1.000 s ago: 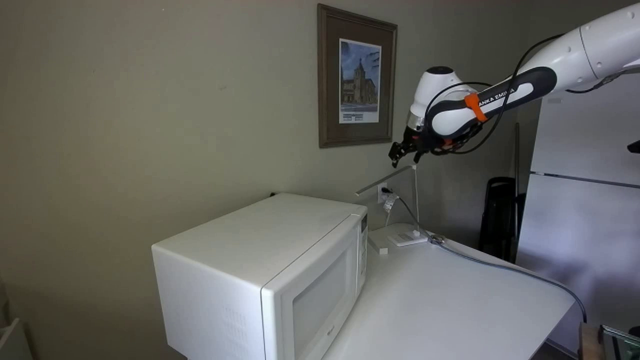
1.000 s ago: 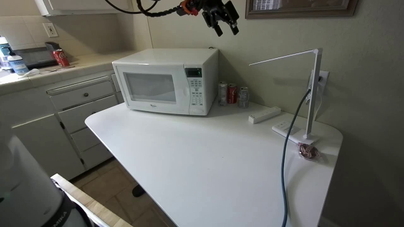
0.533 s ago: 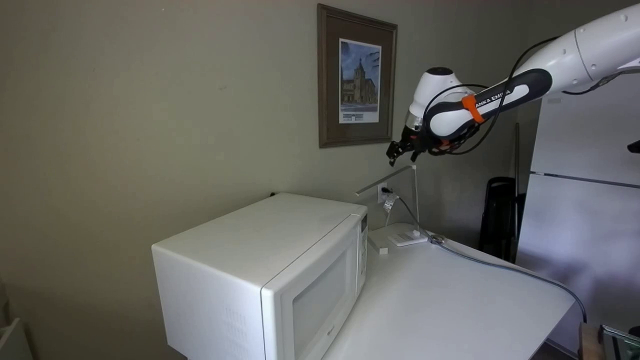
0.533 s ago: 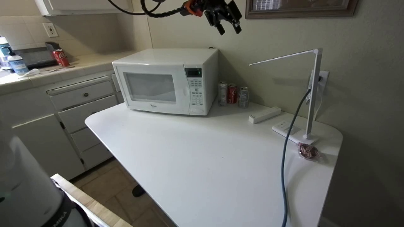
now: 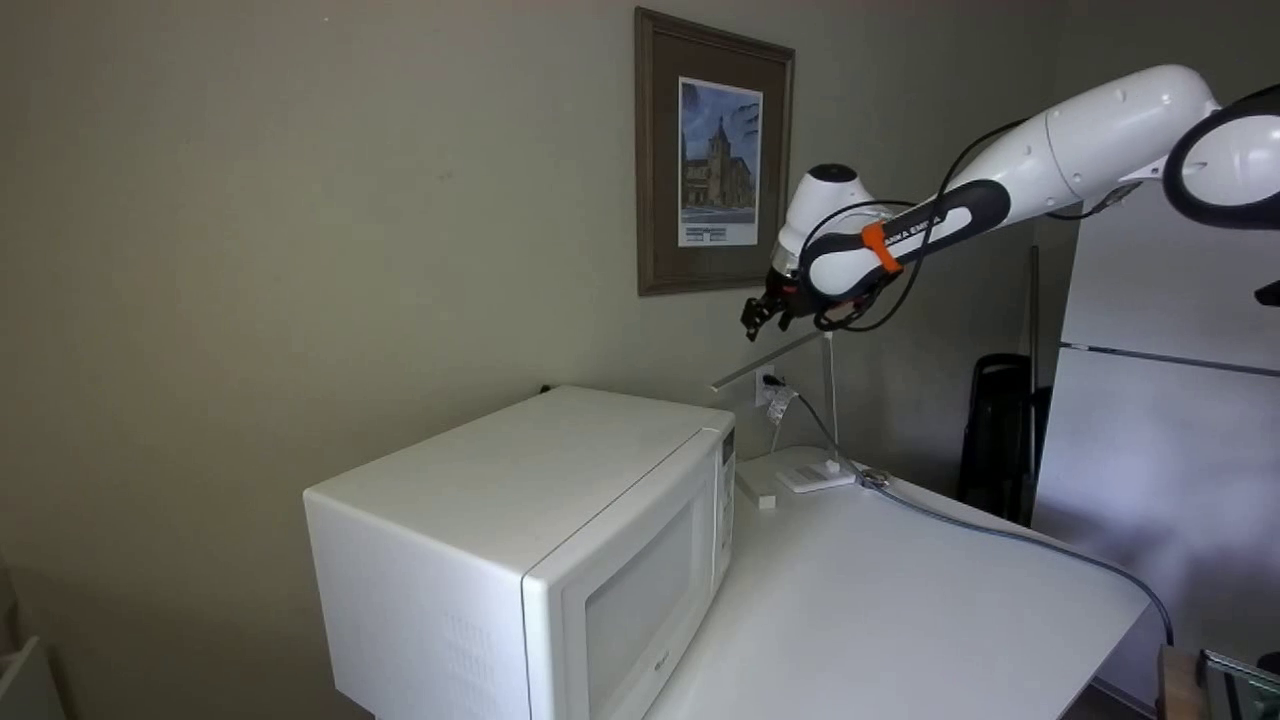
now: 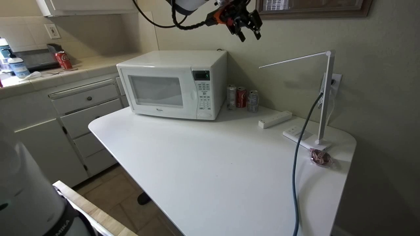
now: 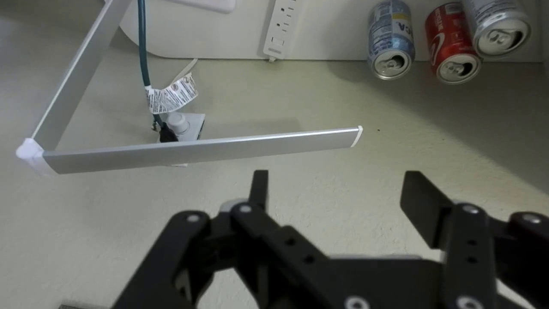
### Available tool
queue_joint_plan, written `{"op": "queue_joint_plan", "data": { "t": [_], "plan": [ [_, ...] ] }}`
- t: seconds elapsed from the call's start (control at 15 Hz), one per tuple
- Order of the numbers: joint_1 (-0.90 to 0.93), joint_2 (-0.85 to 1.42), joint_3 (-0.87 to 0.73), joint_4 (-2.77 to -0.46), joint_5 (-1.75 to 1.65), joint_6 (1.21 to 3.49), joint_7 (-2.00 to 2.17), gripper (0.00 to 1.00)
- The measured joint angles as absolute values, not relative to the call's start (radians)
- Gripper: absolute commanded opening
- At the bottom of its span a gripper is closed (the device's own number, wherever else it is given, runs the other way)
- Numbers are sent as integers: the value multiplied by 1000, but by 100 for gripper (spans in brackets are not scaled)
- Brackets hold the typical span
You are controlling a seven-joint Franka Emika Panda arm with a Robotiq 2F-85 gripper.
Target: Move the metal thing to the right
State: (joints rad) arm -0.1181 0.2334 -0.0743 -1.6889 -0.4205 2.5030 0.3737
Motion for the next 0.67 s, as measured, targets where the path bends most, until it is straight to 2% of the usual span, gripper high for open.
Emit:
{"op": "queue_joint_plan", "data": {
  "t": [0.4, 0.47, 0.67],
  "plan": [
    [-84, 399, -149, -1521, -425, 2540, 331, 4],
    [-78, 426, -162, -1499, -425, 2558, 331, 1],
    [-66, 499, -198, -1443, -424, 2619, 331, 0]
  ]
}}
